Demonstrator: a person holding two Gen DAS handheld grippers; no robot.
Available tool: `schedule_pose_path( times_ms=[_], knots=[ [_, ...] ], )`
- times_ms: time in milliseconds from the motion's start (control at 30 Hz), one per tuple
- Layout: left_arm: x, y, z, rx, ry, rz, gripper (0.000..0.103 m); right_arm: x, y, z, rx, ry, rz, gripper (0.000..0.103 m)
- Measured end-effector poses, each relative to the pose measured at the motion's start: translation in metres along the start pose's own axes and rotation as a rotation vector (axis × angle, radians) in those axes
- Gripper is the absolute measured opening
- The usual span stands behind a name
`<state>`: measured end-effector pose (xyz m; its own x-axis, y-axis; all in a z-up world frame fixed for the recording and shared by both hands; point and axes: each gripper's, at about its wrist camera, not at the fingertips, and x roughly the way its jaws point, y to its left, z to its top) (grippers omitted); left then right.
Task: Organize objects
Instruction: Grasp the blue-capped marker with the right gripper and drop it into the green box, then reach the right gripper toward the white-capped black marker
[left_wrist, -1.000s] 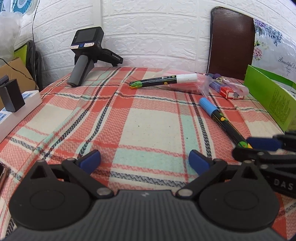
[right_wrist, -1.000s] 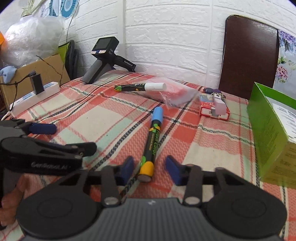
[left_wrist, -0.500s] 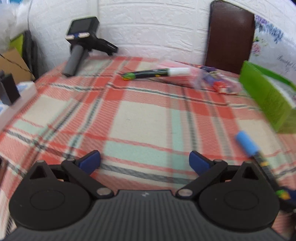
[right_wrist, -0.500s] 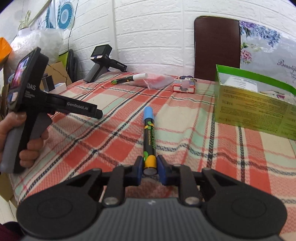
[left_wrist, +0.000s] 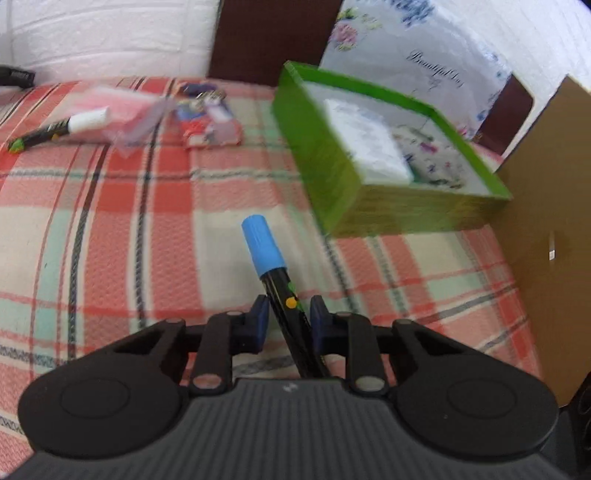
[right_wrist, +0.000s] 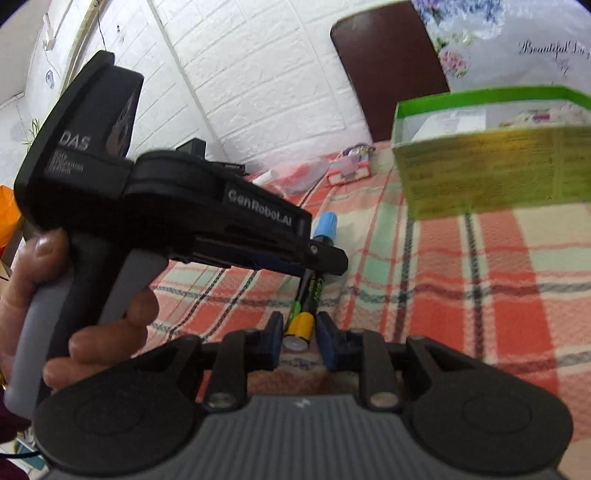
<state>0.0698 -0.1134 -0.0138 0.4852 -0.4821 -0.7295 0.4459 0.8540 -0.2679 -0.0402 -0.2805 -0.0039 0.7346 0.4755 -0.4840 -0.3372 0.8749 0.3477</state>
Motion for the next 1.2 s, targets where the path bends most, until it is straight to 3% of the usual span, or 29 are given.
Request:
schedule_pose_path(
  times_ms=[133, 267, 333, 367, 433, 467, 533, 633, 700, 767, 833, 900, 1167, 1200],
  knots=[
    [-0.016, -0.038, 0.031, 0.104, -0.100, -0.074, 0.024, -0.023, -0.009, 0.021, -0.050, -0.150, -0.079, 0.021],
    [0.002, -0.087, 0.079, 0.206, -0.145, -0.110, 0.024, -0.023, -0.039, 0.059, -0.036, -0.244, -0.194, 0.020],
    [0.019, -0.111, 0.097, 0.273, -0.182, -0.088, 0.039, -0.016, -0.059, 0.081, 0.000, -0.301, -0.291, 0.020],
    [0.026, -0.121, 0.102, 0.304, -0.207, -0.039, 0.049, -0.005, -0.068, 0.092, -0.004, -0.313, -0.375, 0.032],
    [0.038, -0.126, 0.104, 0.313, -0.235, 0.073, 0.047, 0.018, -0.087, 0.103, -0.004, -0.263, -0.482, 0.062],
    [0.039, -0.121, 0.101, 0.295, -0.224, 0.084, 0.047, 0.020, -0.094, 0.102, 0.025, -0.243, -0.500, 0.056],
    [0.031, -0.101, 0.089, 0.258, -0.211, 0.047, 0.048, 0.007, -0.097, 0.087, 0.050, -0.292, -0.468, 0.054],
    [0.018, -0.076, 0.064, 0.269, -0.227, 0.109, 0.047, -0.006, -0.076, 0.059, -0.016, -0.344, -0.506, 0.062],
    [0.014, -0.056, 0.053, 0.232, -0.205, 0.131, 0.047, -0.010, -0.069, 0.040, 0.011, -0.326, -0.499, 0.064],
    [0.008, -0.035, 0.046, 0.187, -0.201, 0.116, 0.055, -0.007, -0.065, 0.029, 0.044, -0.256, -0.461, 0.065],
    [0.003, -0.022, 0.037, 0.182, -0.199, 0.193, 0.053, -0.011, -0.053, 0.027, -0.002, -0.254, -0.447, 0.066],
    [-0.001, -0.003, 0.029, 0.174, -0.198, 0.245, 0.053, -0.007, -0.045, 0.026, -0.032, -0.221, -0.434, 0.075],
    [-0.021, 0.105, -0.005, 0.029, -0.154, 0.479, 0.054, 0.018, -0.004, 0.014, -0.138, -0.091, -0.346, 0.075],
    [-0.025, 0.121, -0.008, 0.010, -0.156, 0.511, 0.058, 0.022, 0.004, 0.013, -0.164, -0.074, -0.328, 0.075]
  ],
)
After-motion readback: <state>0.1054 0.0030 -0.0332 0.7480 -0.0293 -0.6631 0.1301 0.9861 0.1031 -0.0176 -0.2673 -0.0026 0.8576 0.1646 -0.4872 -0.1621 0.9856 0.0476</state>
